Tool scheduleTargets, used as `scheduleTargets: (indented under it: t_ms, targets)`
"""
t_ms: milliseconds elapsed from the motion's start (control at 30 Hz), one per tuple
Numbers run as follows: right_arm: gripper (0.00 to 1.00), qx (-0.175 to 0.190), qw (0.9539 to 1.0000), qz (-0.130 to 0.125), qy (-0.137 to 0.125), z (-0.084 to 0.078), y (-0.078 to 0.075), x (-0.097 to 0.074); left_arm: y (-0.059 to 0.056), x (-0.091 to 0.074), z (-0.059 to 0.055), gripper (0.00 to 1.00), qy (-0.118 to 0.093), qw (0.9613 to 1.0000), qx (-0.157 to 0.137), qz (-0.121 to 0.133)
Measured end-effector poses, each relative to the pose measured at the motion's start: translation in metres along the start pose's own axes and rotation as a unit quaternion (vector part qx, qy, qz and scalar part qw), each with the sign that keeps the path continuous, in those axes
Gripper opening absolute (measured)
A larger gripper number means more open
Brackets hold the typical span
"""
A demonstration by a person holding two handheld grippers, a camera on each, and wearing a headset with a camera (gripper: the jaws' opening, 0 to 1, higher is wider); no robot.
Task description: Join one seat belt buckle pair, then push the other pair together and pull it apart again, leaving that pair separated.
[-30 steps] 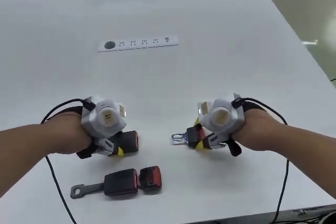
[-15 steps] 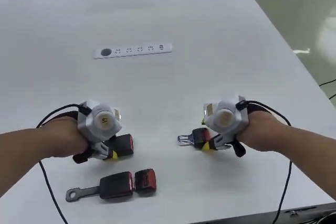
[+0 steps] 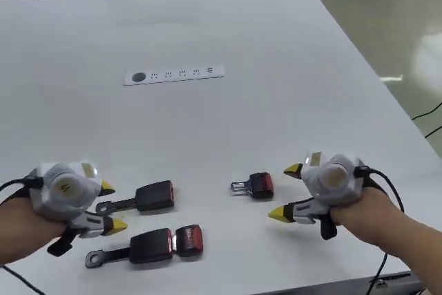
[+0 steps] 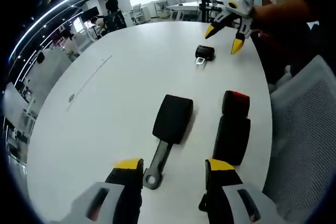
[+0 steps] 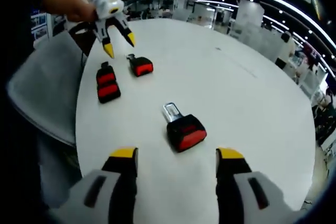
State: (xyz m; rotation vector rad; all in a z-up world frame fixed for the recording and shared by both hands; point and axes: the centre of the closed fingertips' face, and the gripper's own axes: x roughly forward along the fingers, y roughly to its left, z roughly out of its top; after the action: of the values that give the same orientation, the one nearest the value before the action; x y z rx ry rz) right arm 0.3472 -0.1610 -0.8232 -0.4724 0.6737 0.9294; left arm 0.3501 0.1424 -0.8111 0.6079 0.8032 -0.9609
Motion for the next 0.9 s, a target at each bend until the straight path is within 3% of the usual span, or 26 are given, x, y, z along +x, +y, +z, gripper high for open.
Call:
scheduleTargets:
  t_ms: [67, 133, 200, 300, 433, 533, 600, 767, 900]
  targets:
    - [0.64, 0.008, 0.9998, -0.005, -0.017, 0.004, 0.007, -0.009, -0.002, -0.018, -0.007, 0.54, -0.011, 0.9996, -0.012, 0.024]
    - [0.67, 0.012, 0.9996, -0.01, -0.025, 0.005, 0.013, -0.018, -0.005, -0.033, -0.015, 0.57, -0.022, 0.9979, -0.043, 0.042]
    - [0.69, 0.025, 0.9989, -0.018, -0.035, 0.006, 0.016, -0.027, -0.007, -0.043, -0.027, 0.61, -0.022, 0.9964, -0.06, 0.055]
    - [0.79, 0.037, 0.9979, -0.029, -0.045, 0.005, 0.018, -0.037, -0.019, -0.049, -0.039, 0.73, -0.017, 0.9973, -0.06, 0.04]
    - [0.9, 0.046, 0.9971, -0.035, -0.048, 0.0, 0.022, -0.051, -0.02, -0.063, -0.037, 0.88, -0.04, 0.9942, -0.088, 0.048]
    - [0.97, 0.088, 0.993, -0.055, -0.055, -0.007, 0.016, -0.064, -0.017, -0.068, -0.035, 1.0, -0.053, 0.9919, -0.099, 0.059]
    - [1.0, 0.094, 0.9912, -0.052, -0.077, -0.003, 0.017, -0.071, -0.018, -0.069, -0.036, 1.0, -0.051, 0.9919, -0.101, 0.058]
    - [1.0, 0.083, 0.9937, -0.049, -0.056, -0.014, 0.026, -0.072, -0.025, -0.064, -0.036, 1.0, -0.043, 0.9937, -0.091, 0.05]
    - [1.0, 0.1, 0.9914, -0.05, -0.068, -0.014, 0.026, -0.073, -0.027, -0.062, -0.039, 1.0, -0.034, 0.9951, -0.077, 0.051]
